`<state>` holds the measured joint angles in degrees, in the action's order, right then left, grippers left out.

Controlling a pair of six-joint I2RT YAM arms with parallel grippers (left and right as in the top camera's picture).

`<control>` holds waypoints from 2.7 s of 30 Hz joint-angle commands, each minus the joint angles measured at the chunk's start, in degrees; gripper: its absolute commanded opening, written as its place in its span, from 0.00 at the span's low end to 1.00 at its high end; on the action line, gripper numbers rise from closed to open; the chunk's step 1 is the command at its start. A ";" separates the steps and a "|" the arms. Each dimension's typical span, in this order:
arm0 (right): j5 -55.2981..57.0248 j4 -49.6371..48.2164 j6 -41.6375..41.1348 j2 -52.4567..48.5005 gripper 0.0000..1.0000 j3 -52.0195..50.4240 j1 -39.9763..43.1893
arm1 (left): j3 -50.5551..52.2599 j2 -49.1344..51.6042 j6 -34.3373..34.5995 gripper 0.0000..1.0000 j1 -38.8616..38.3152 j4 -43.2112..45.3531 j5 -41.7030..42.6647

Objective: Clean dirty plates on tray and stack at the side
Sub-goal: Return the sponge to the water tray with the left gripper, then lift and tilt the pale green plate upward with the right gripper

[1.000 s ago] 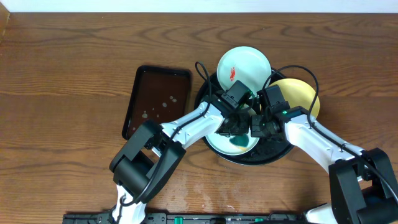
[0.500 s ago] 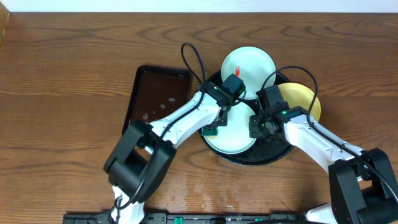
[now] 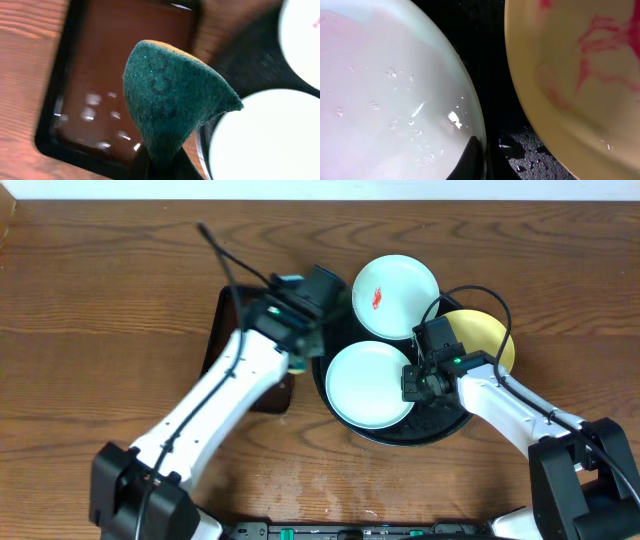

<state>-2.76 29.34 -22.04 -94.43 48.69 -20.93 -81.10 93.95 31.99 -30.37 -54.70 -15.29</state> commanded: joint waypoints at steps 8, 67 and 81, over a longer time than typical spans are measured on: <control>0.31 1.27 1.33 -0.20 0.05 -0.52 -0.17 | 12.68 2.95 -9.73 0.11 12.63 11.58 11.93; 73.40 -8.33 36.44 23.19 0.01 6.10 -37.53 | 10.47 -31.45 -11.63 0.82 16.22 1.55 19.37; 74.14 -9.27 37.81 23.19 0.01 6.10 -39.12 | 10.47 -31.45 -11.63 0.82 16.22 1.55 19.37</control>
<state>69.23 20.32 15.33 -72.14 53.74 -59.59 -69.14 62.57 20.73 -14.35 -52.95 4.16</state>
